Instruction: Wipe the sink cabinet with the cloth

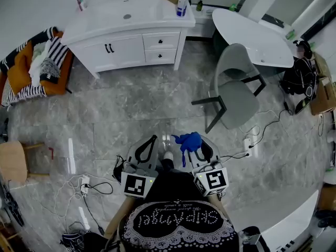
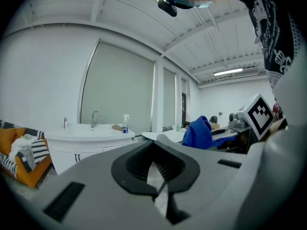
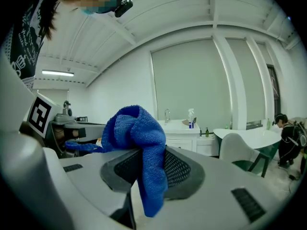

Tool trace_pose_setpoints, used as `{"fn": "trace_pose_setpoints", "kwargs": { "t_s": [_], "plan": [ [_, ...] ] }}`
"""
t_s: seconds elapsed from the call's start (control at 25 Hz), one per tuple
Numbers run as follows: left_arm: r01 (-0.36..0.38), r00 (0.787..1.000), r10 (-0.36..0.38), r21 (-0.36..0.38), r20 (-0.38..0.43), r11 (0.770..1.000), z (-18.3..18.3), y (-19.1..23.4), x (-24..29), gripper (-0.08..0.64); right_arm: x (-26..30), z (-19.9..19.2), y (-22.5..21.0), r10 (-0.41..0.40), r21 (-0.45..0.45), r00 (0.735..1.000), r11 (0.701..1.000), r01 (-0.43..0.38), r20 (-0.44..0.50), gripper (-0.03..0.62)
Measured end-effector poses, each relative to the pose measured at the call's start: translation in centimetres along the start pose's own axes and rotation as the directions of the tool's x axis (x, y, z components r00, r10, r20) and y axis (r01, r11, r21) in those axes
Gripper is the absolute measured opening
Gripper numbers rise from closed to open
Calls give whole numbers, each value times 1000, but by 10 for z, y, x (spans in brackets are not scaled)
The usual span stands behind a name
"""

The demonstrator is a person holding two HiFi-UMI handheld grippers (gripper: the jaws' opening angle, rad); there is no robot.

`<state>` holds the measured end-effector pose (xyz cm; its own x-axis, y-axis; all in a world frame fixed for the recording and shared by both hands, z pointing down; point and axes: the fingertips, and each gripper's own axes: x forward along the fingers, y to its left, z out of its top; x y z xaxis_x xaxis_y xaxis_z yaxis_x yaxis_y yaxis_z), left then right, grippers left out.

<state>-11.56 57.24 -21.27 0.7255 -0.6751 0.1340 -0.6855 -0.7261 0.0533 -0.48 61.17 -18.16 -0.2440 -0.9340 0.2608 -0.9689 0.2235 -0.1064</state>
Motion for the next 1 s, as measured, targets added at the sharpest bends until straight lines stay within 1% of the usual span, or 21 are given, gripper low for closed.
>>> {"fn": "trace_pose_setpoints", "kwargs": {
  "t_s": [0.08,0.2,0.28,0.4,0.56,0.72,0.88,1.0],
  "plan": [
    [-10,1000,10,-22,5,1000,0,-6,0,3,-6,-3,-2,6,-9,1000,1000,-6,-1,117],
    [-12,1000,12,-18,14,1000,3,-12,3,5,-10,2,-6,17,-35,1000,999,-16,17,117],
    [-19,1000,19,-16,9,1000,3,-14,3,5,-12,4,-8,18,-25,1000,1000,-18,21,117],
    [-34,999,33,-34,-8,999,-2,-13,2,3,-9,6,-9,23,-3,999,1000,-23,28,117],
    [-60,998,59,-48,-25,997,-10,-4,0,5,0,-1,-5,33,-15,999,999,-33,9,117],
    [-60,998,58,-59,-40,996,-18,12,6,5,17,-5,-3,38,12,999,999,-37,-13,117],
    [-27,995,22,-54,-100,998,-24,31,17,3,42,-4,-2,23,23,999,999,-23,-34,117],
    [-9,995,4,-50,-101,999,-18,52,26,3,62,3,-2,-11,35,999,999,13,-53,117]
  ]
}}
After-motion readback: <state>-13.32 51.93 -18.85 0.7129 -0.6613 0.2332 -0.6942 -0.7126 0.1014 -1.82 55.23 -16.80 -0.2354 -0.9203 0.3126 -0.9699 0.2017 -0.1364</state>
